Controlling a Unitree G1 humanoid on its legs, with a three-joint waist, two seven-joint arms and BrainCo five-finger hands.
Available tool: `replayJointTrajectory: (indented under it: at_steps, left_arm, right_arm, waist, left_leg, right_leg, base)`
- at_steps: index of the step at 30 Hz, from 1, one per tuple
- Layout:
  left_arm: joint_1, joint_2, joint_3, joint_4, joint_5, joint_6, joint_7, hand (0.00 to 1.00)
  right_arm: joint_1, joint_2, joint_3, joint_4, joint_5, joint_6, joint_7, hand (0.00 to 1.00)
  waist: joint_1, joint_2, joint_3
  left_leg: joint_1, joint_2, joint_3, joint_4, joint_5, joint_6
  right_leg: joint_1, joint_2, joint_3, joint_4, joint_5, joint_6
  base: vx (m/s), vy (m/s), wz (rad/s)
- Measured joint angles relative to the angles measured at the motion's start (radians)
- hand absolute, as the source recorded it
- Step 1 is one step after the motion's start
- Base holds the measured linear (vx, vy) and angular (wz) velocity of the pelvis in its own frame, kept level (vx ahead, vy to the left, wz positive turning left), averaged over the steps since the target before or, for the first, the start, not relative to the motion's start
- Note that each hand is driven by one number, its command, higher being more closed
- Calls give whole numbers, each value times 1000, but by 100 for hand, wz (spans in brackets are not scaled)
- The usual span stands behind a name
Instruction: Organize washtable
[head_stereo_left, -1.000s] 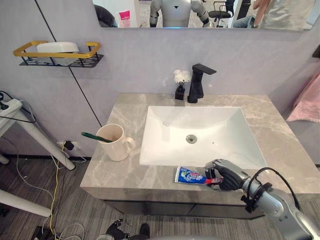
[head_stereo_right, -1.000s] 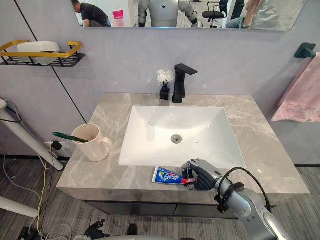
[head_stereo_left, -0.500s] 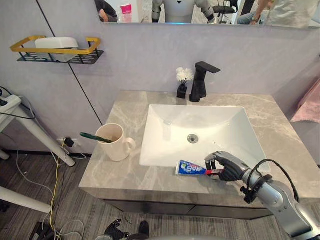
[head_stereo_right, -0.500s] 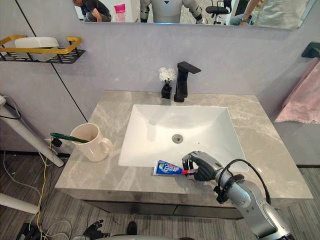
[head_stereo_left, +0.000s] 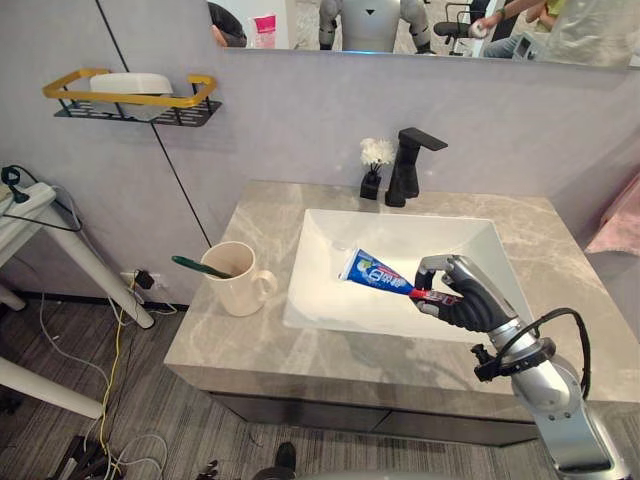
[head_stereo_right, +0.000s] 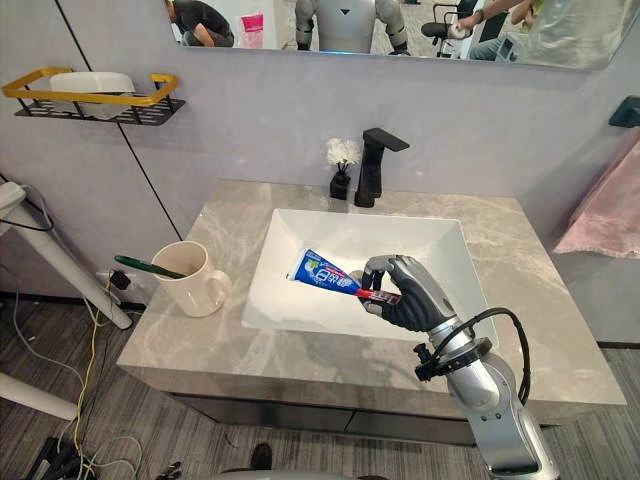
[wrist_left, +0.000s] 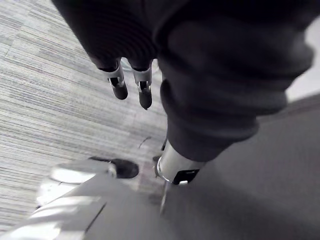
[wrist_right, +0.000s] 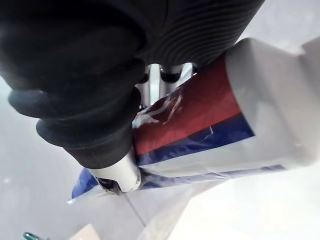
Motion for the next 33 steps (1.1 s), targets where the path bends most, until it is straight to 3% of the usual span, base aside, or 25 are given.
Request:
replayJointTrajectory:
  at_steps: [5,10,14,19,22,26,33]
  left_arm:
    - [64,2,208,-332,-48,-29,72,0]
    - [110,-26,404,-903,-89,-95,161,0]
    - [110,-67,461,-1210,-85,-128,215,0]
    - [110,-103,443,-1494,-109,-180,213,0]
    - [110,-139,347,-1651,-118,-203,195,0]
    - [127,-151,261,-1746,-123,-212,162,0]
    - [148,-148,63,-1872,-275,-215,74,0]
  right_arm:
    - [29,47,0,-46,0,-15,-13,100]
    - [90,88,-5,-51,0,-19,-13,100]
    - [94,101,-15,-51,2,-8,-2,100]
    - [95,131,-16,-50,19,17,1,100]
    - [98,172,-14,-51,19,28,0,100]
    - [96,195,-6,-51,18,30,-1,100]
    - [26,218,43,-51,18,32,-18,100]
  waist:
    - [20,8,0]
    - [53,15,-2]
    - [57,42,-12]
    - [56,61,-26]
    - [54,68,-30]
    - [54,67,-31]
    - [55,66,-32]
  left_leg:
    - [-31,-3,-25,0,5,-8]
    - [-49,-11,-50,0,9,-12]
    - [-53,-19,-59,0,9,-12]
    - [-54,-21,-60,0,9,-11]
    - [-51,-21,-61,0,11,-9]
    - [-47,-21,-68,0,13,-7]
    - [-46,-23,-82,1,27,-7]
  right_leg:
    - [-19,1,-27,11,-9,0]
    - [-19,-1,-58,10,-9,1]
    - [-15,-7,-63,11,-10,0]
    - [-14,-9,-62,13,-10,-1]
    - [-15,-9,-62,24,-19,-3]
    - [-15,-9,-73,30,-24,-2]
    - [-13,-11,-86,46,-26,2]
  base:
    - [8,-26,16]
    - [52,-27,17]
    - [29,-15,9]
    - [-7,-4,0]
    - [-24,-14,1]
    - [-43,-26,5]
    - [-20,-16,5]
